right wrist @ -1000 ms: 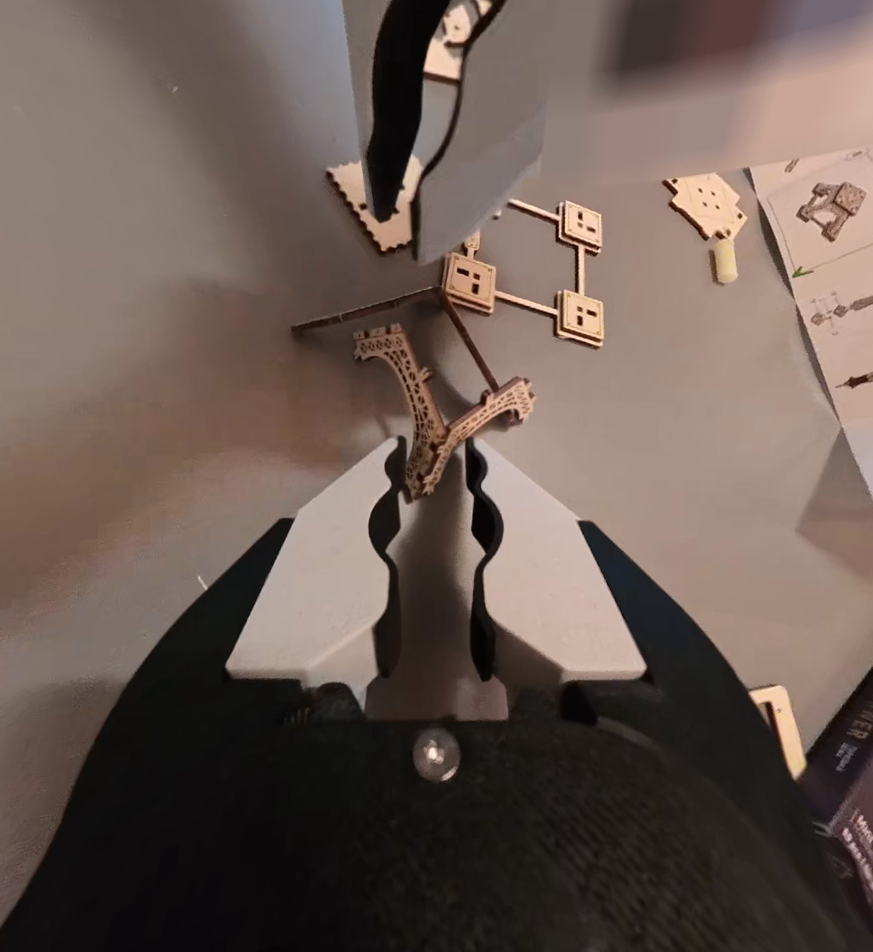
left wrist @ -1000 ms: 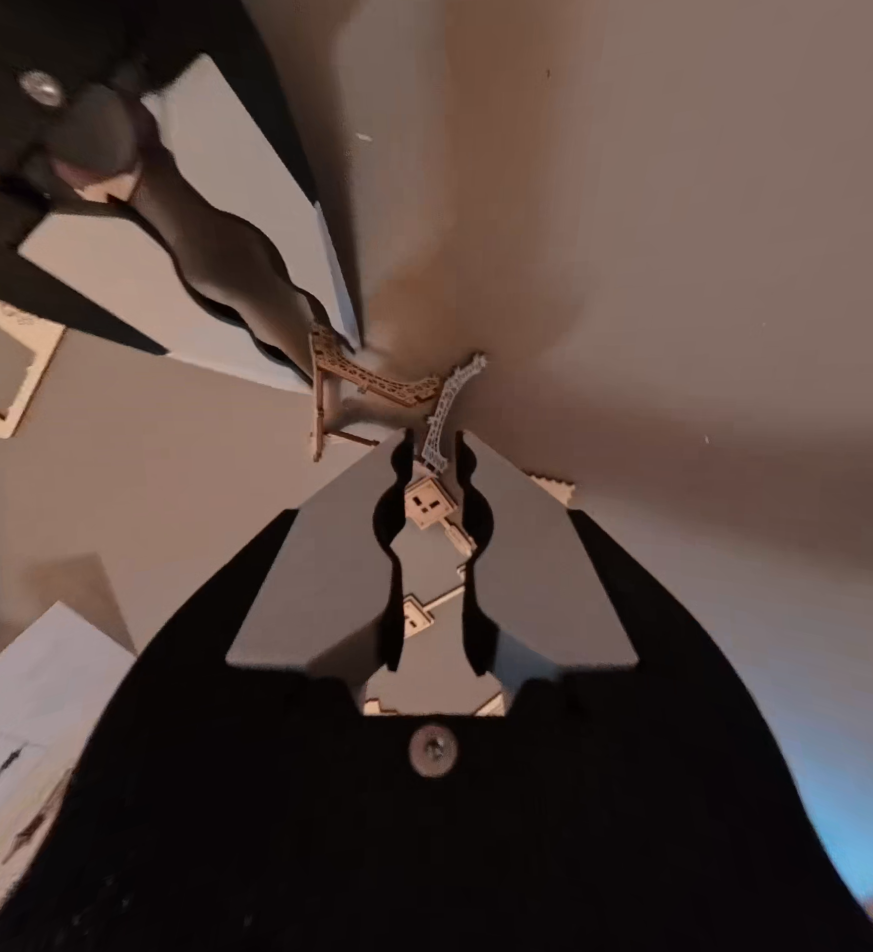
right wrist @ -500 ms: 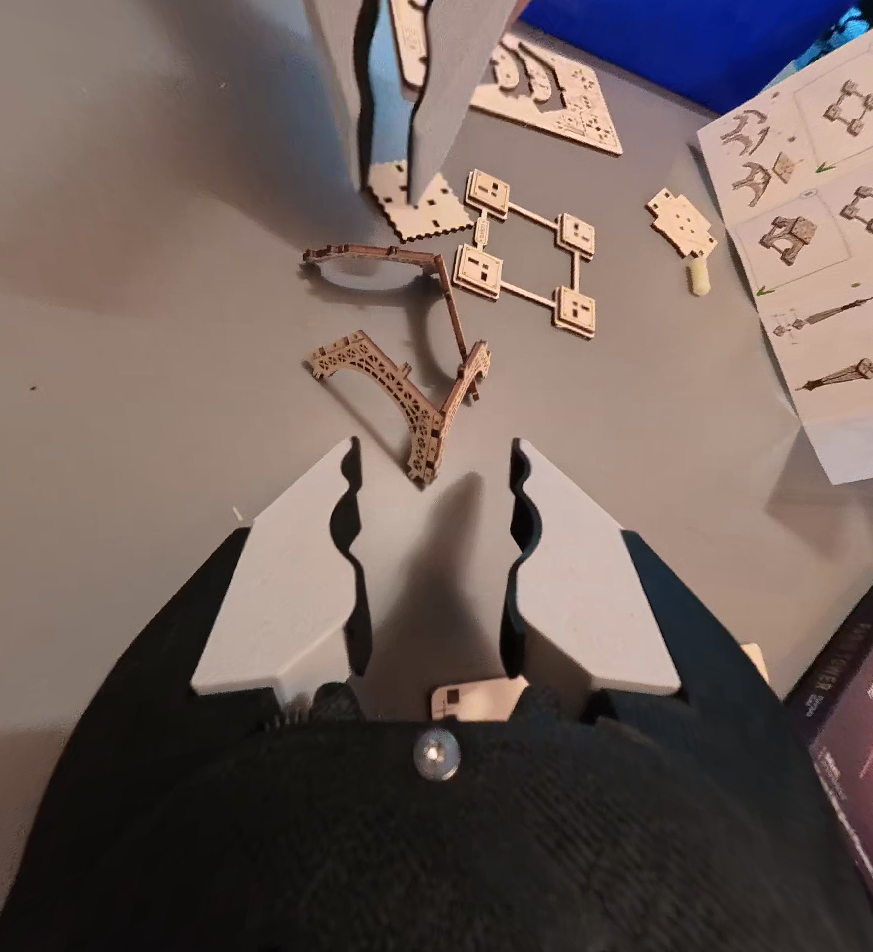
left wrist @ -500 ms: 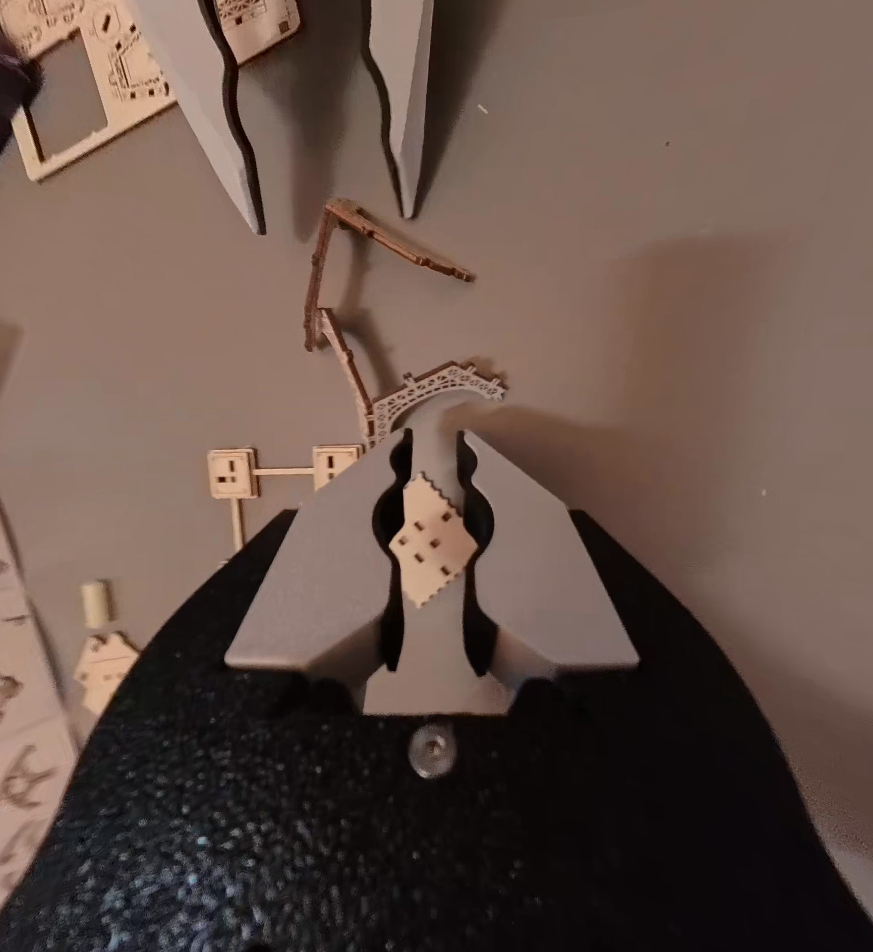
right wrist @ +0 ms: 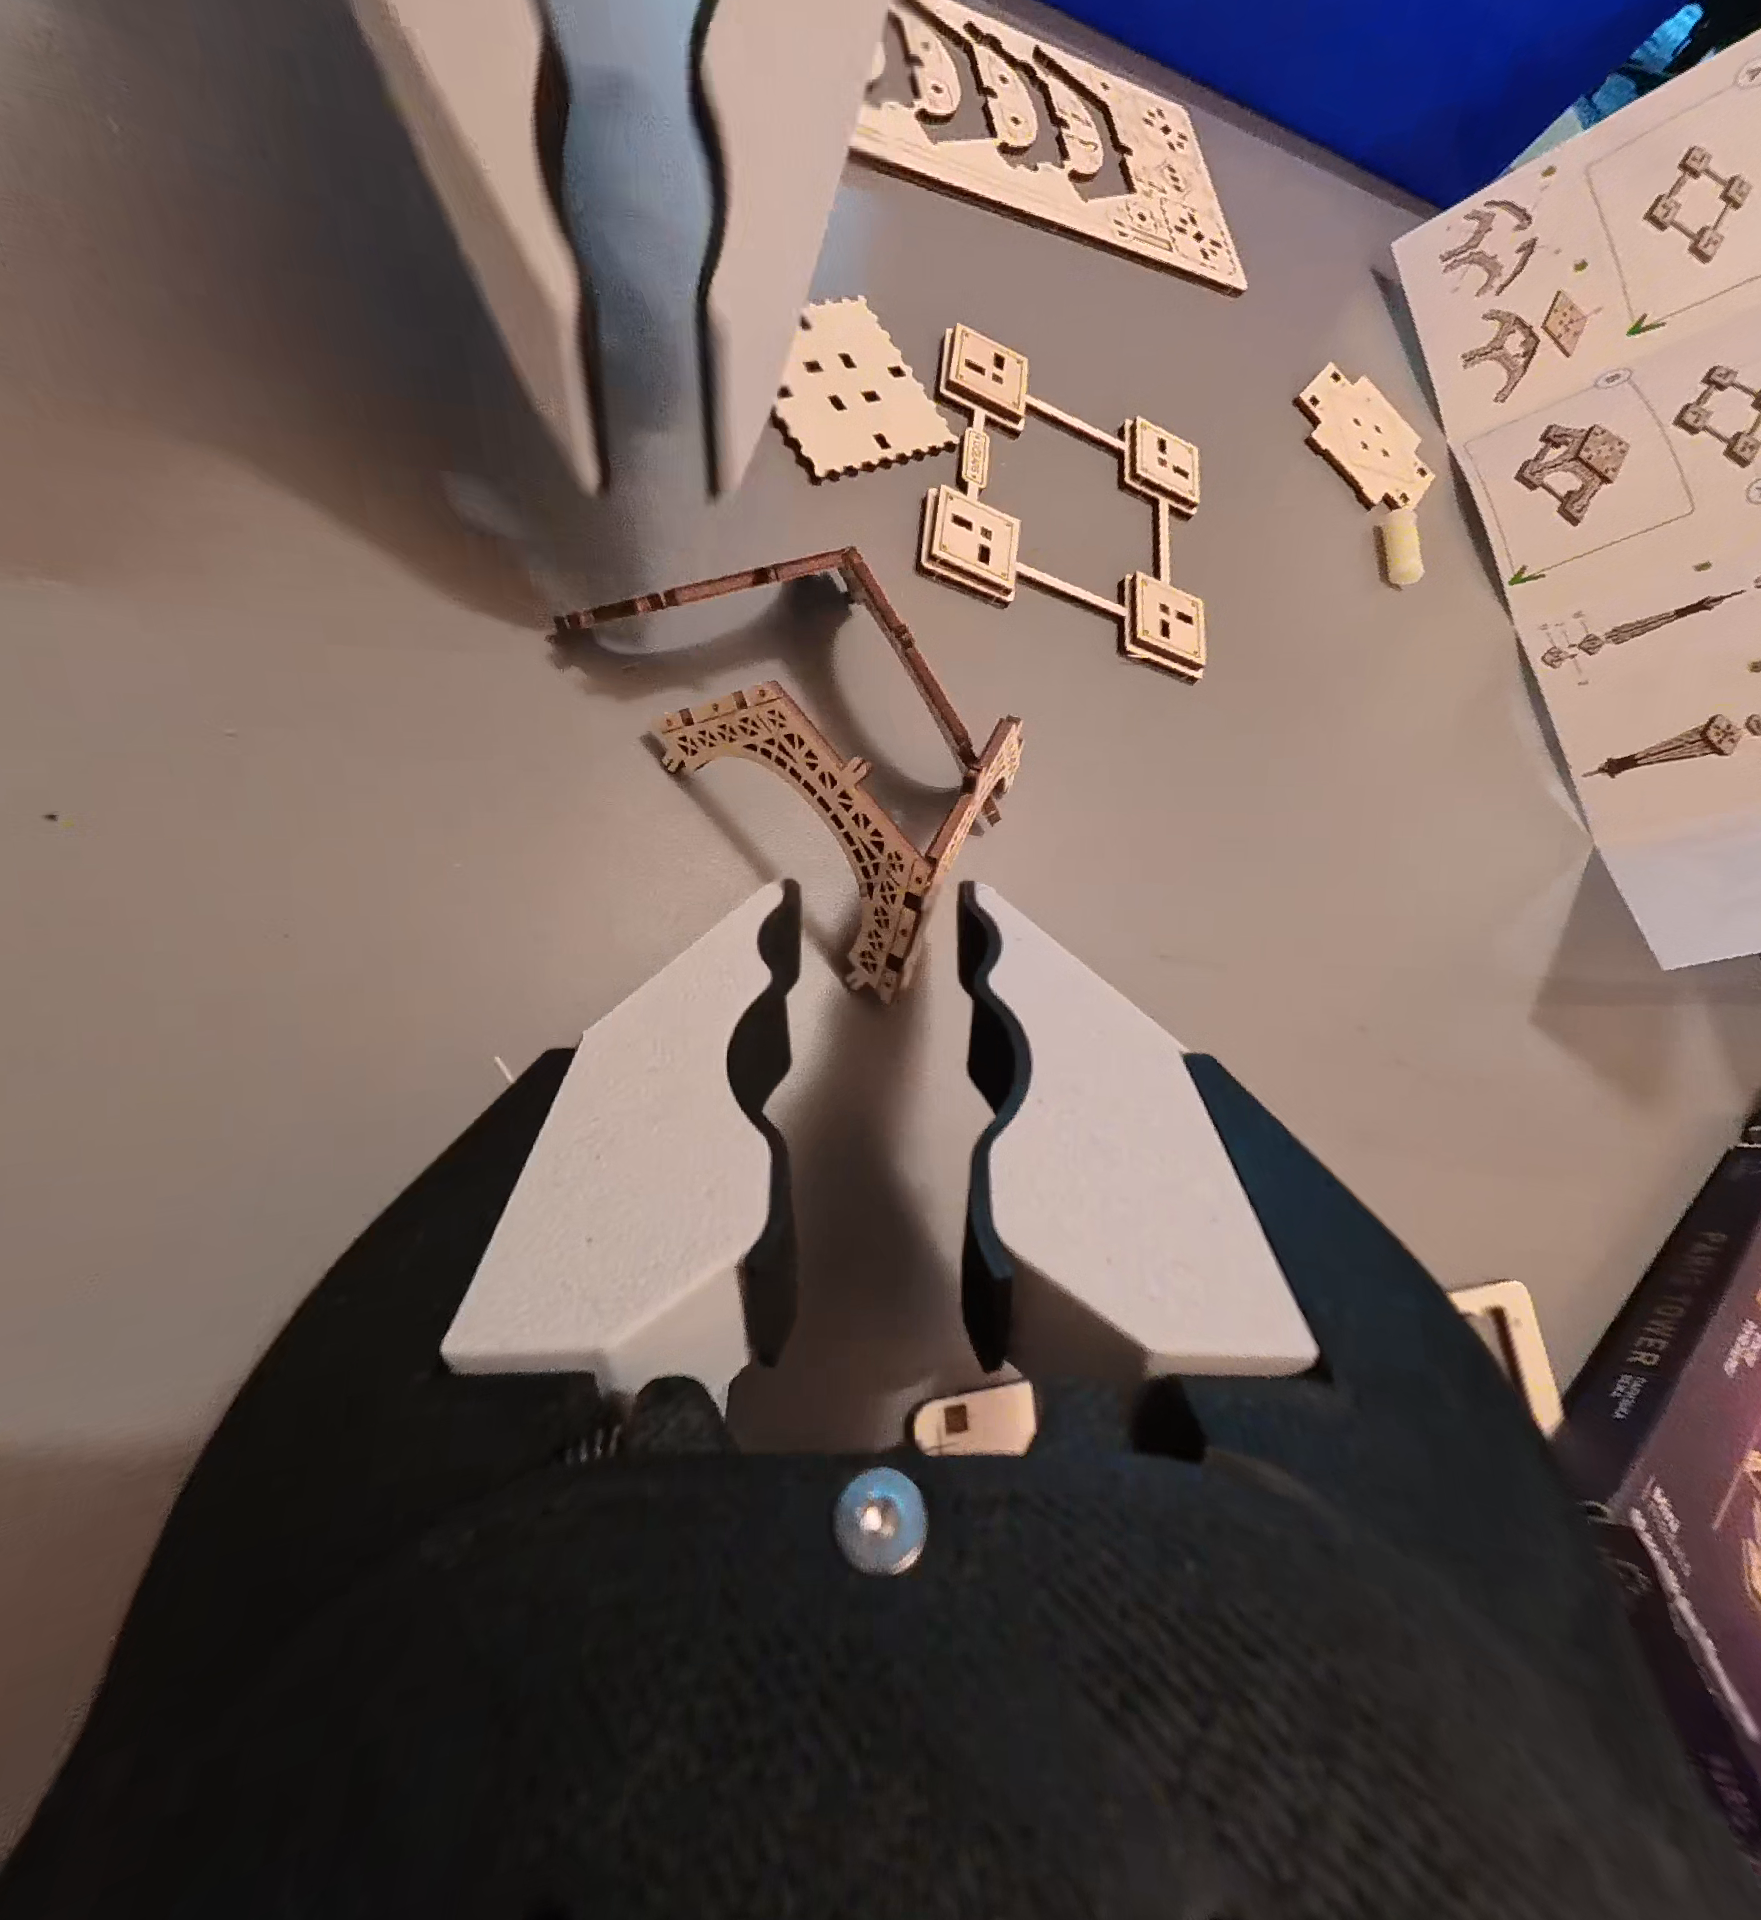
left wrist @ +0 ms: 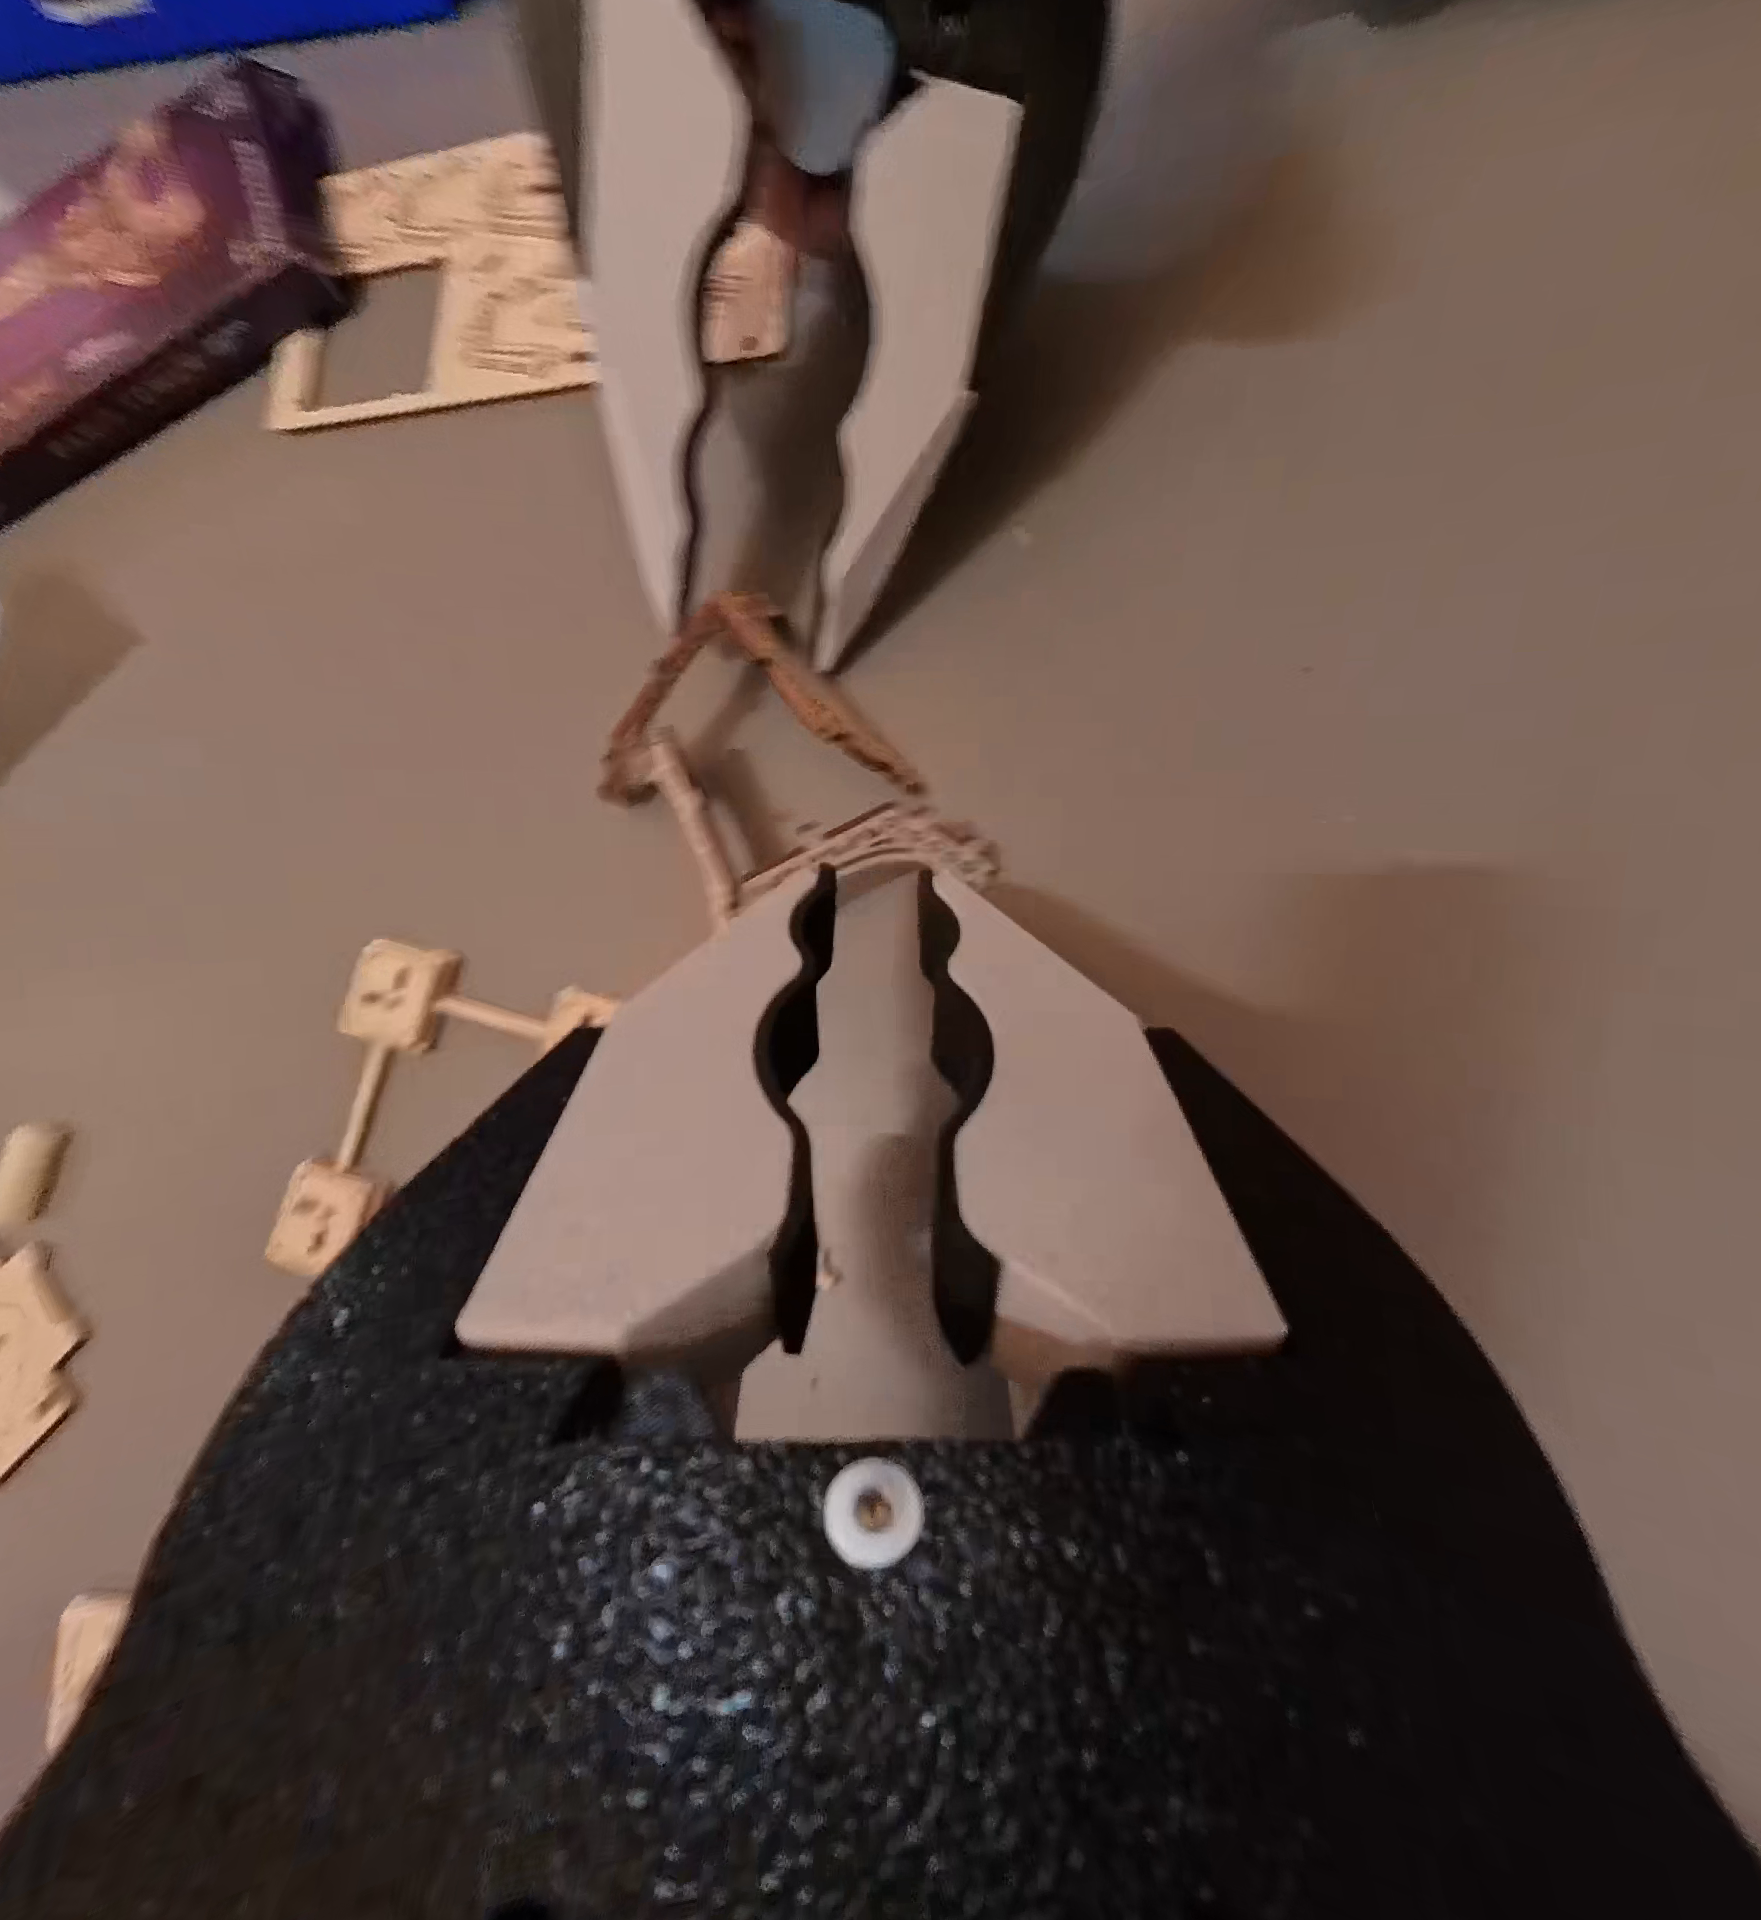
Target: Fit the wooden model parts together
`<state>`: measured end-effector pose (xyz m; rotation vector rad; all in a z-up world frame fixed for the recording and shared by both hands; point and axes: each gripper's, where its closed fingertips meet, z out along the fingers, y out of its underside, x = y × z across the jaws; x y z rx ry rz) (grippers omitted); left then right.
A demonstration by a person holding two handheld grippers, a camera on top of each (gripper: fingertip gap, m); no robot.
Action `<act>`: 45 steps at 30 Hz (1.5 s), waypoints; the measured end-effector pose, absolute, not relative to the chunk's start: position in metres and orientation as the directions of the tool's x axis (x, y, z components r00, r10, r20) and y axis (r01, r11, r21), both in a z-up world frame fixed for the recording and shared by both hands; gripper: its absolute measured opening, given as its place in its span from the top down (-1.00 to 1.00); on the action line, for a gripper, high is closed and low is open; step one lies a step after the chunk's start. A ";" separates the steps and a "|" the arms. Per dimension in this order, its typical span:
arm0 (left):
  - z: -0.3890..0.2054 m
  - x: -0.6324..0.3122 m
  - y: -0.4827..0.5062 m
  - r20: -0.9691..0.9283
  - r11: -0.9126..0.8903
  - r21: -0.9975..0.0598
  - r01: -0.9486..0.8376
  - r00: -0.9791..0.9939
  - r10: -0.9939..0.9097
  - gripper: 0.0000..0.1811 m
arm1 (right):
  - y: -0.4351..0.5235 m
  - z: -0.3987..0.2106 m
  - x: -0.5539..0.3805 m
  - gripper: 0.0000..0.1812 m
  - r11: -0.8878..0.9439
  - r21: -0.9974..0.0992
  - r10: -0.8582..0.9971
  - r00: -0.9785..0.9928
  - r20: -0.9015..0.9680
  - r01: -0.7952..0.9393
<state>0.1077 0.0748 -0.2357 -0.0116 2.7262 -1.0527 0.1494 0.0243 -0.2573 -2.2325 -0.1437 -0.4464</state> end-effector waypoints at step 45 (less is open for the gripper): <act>-0.263 0.161 0.085 -0.325 0.755 -0.648 -0.105 -0.858 -0.398 0.83 | 0.026 -0.257 0.153 0.76 -0.644 -0.723 -0.063 0.924 0.378 0.252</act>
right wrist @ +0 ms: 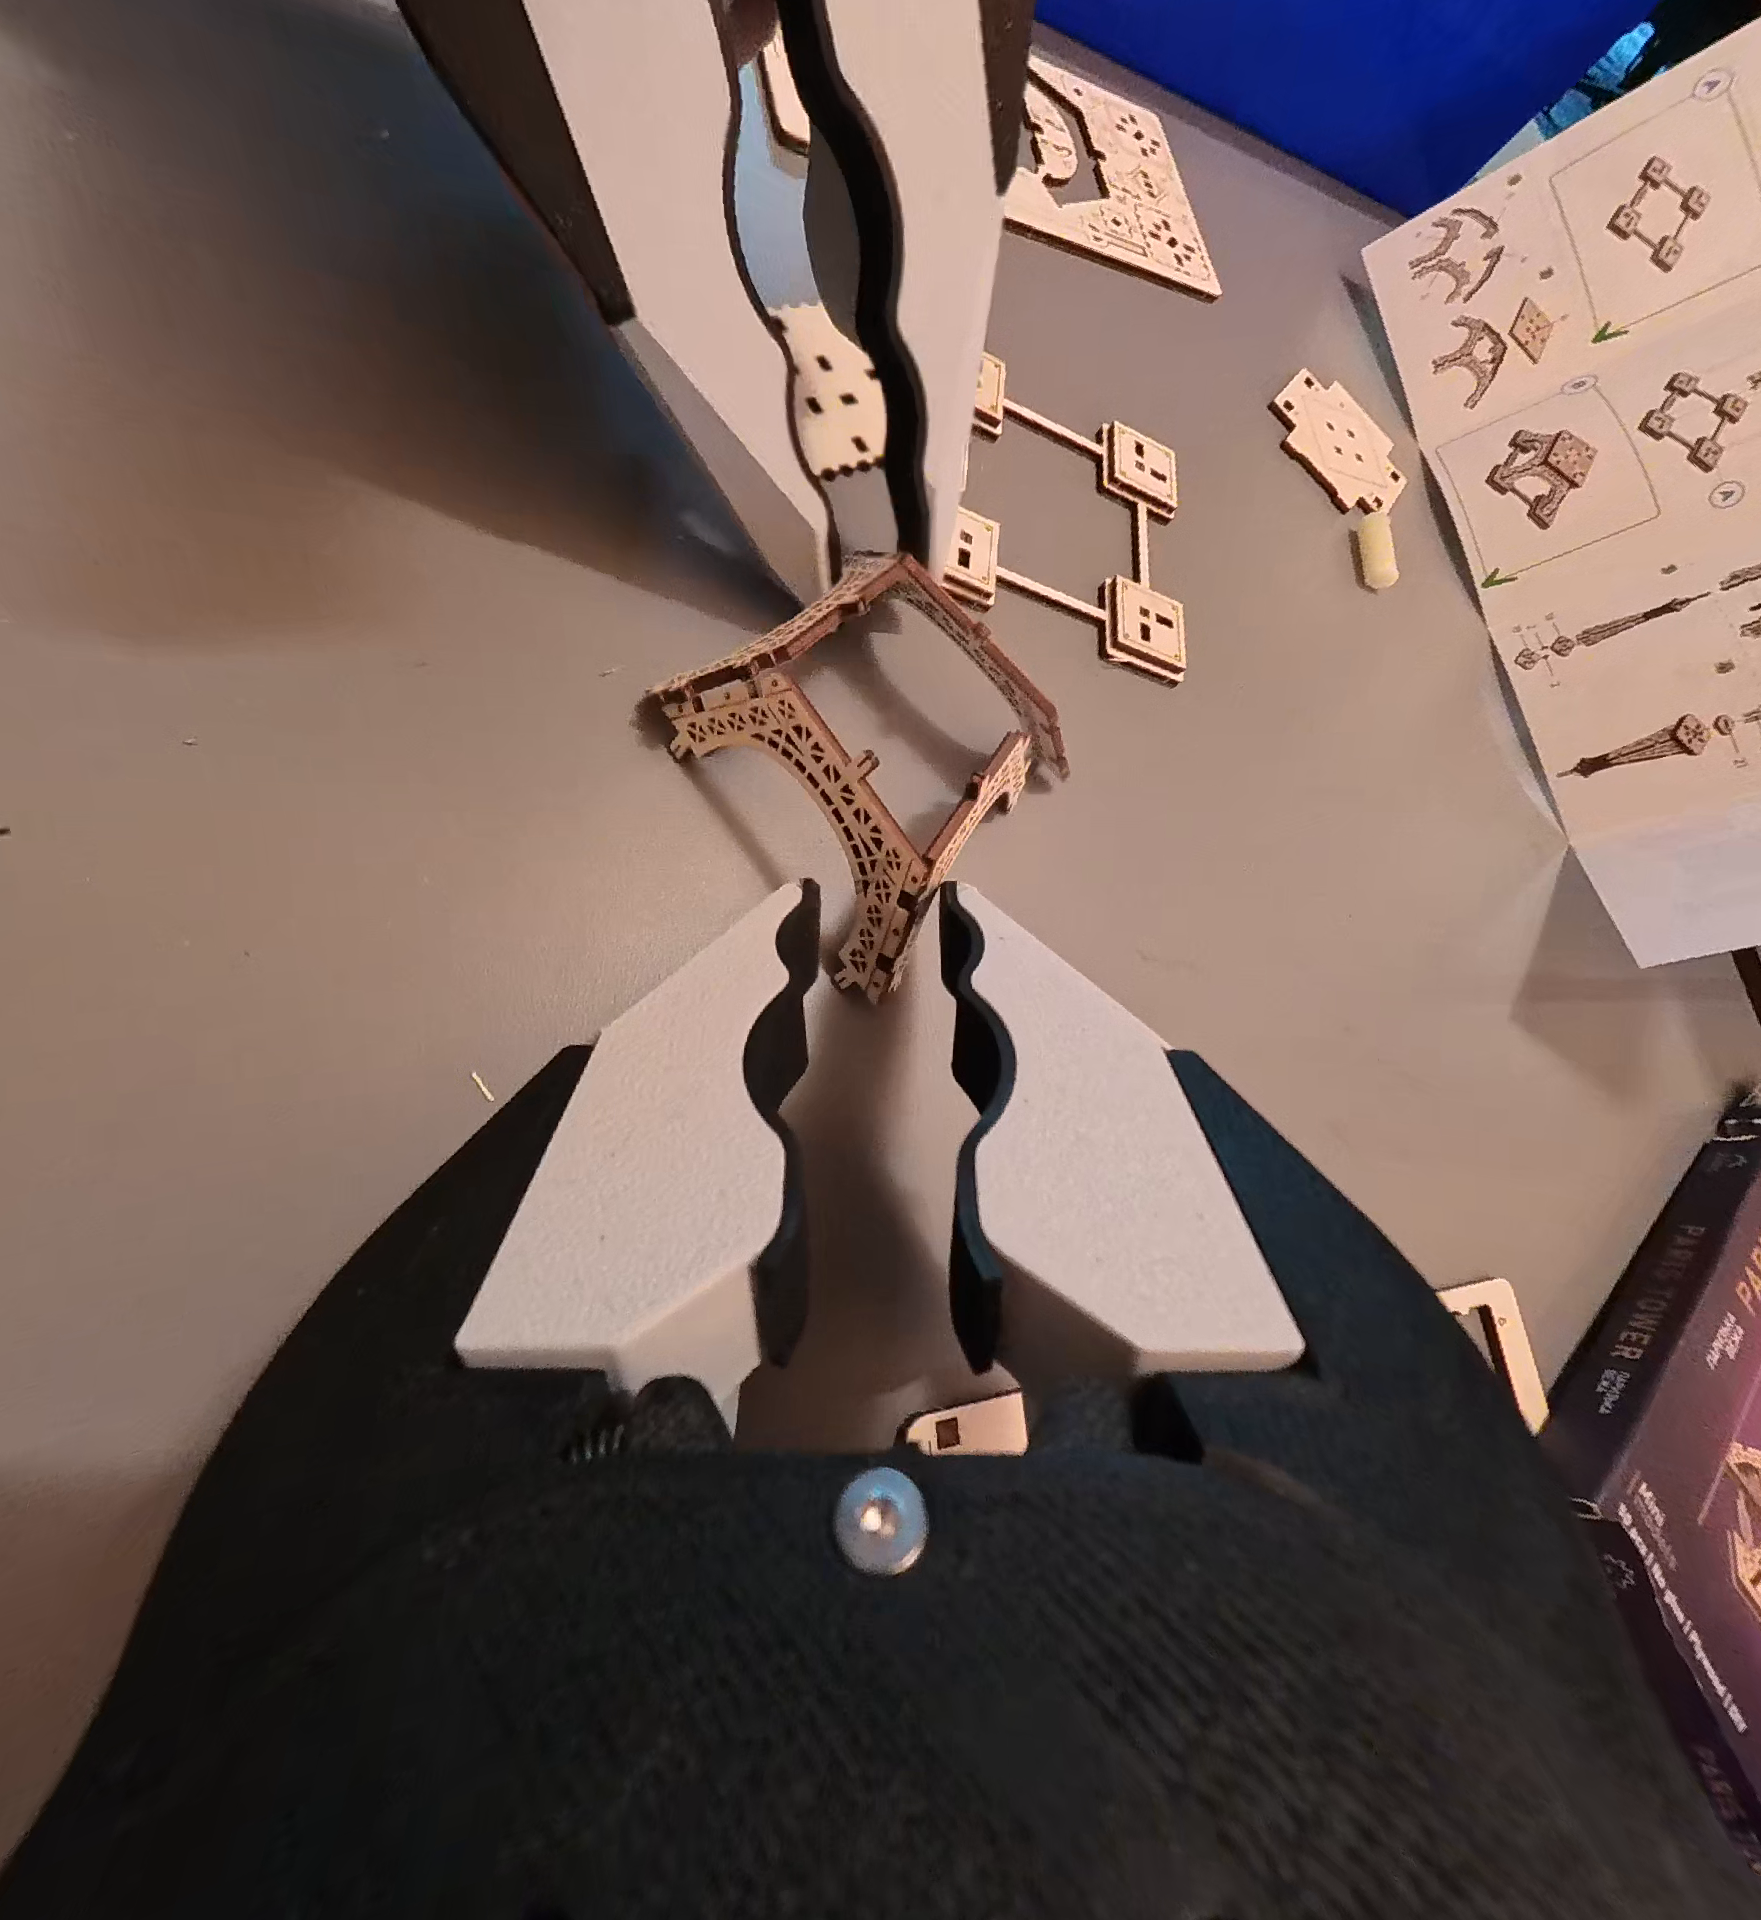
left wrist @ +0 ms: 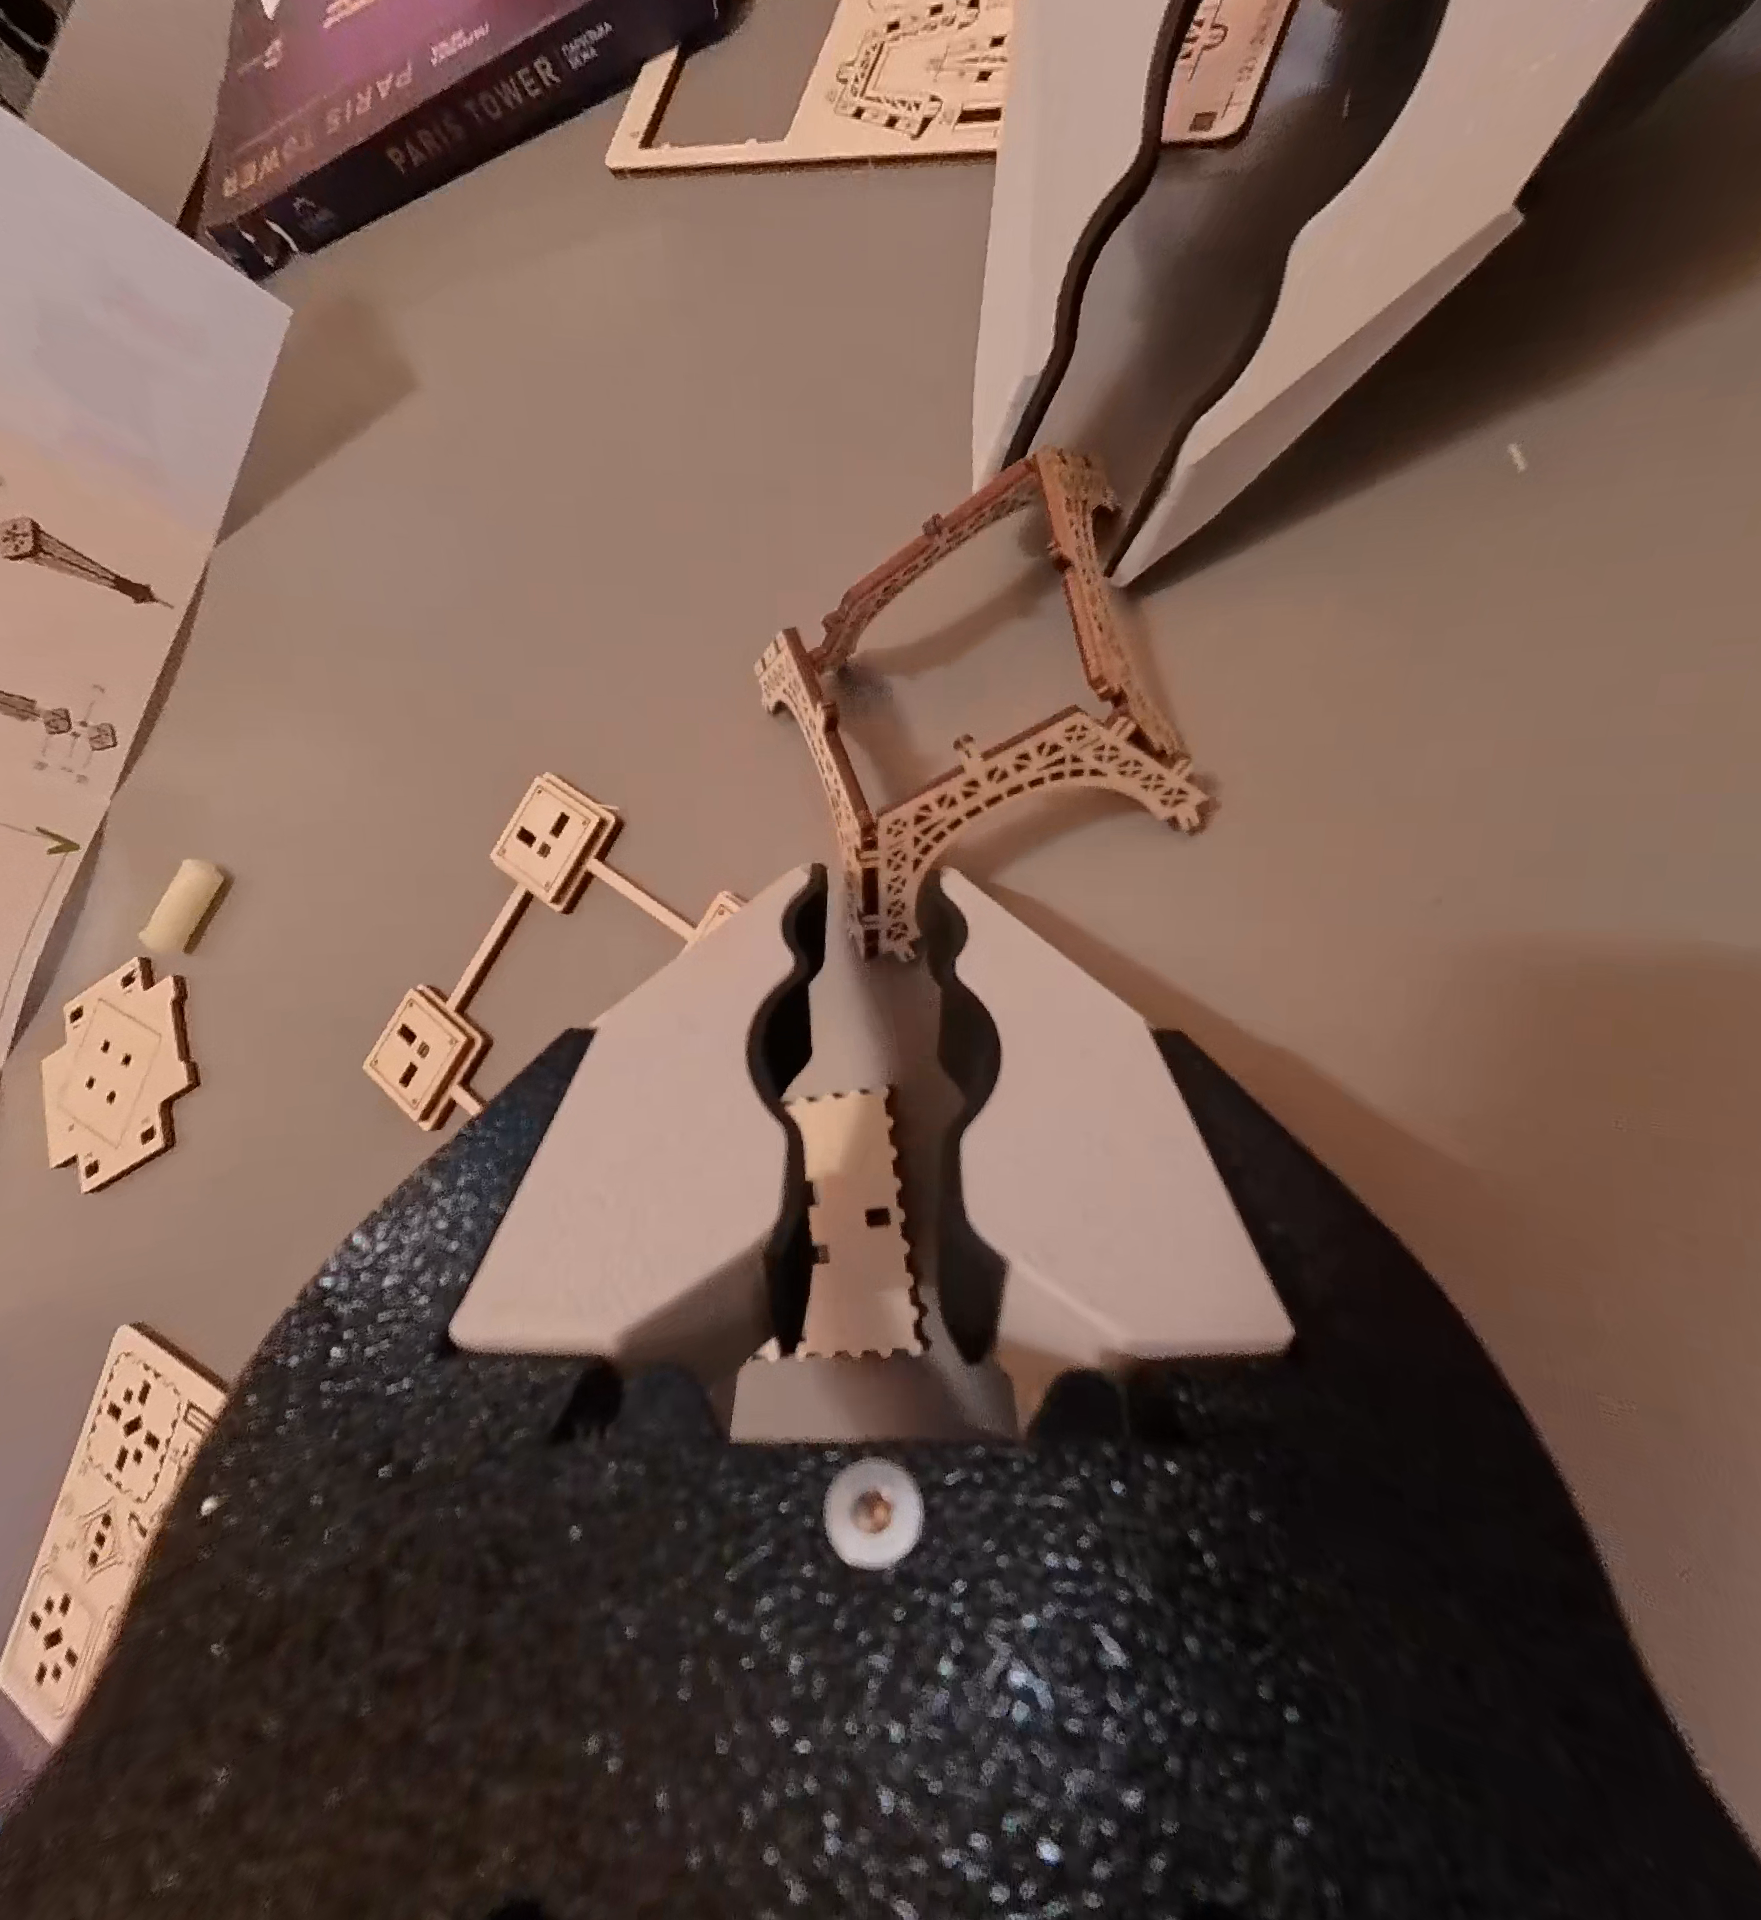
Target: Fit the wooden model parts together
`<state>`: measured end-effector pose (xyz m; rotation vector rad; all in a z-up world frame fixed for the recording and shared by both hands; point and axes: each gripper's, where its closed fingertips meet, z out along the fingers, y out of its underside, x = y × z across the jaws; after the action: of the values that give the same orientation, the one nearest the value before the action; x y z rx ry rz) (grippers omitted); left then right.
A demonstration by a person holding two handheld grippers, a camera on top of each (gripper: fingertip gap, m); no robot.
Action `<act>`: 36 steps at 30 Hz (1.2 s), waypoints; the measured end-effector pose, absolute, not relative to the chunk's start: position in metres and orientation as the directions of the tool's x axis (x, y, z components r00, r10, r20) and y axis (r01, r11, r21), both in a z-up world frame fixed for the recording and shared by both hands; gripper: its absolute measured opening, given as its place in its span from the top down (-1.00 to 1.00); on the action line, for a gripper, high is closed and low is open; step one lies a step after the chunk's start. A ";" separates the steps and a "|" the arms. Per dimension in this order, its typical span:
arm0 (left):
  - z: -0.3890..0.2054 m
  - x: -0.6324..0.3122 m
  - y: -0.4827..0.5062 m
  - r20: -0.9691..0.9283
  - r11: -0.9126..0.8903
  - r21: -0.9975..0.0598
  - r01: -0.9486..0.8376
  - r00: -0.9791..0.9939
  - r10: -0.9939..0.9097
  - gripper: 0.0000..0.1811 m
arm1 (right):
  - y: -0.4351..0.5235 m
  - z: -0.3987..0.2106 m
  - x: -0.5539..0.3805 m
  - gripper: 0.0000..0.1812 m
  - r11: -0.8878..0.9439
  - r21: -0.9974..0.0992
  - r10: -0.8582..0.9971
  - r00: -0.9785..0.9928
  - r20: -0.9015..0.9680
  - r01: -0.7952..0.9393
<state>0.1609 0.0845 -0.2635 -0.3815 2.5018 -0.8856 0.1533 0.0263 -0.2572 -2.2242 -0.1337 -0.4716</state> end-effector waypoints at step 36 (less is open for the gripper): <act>-0.237 0.171 0.037 -0.308 0.777 -0.543 0.318 -0.936 0.168 0.77 | 0.021 -0.250 0.173 0.25 -0.625 -0.762 -0.175 0.920 0.350 0.171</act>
<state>0.1710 0.0373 -0.2366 0.3787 2.7282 -0.8970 0.1733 0.0214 -0.2504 -2.1895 0.0029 -0.4976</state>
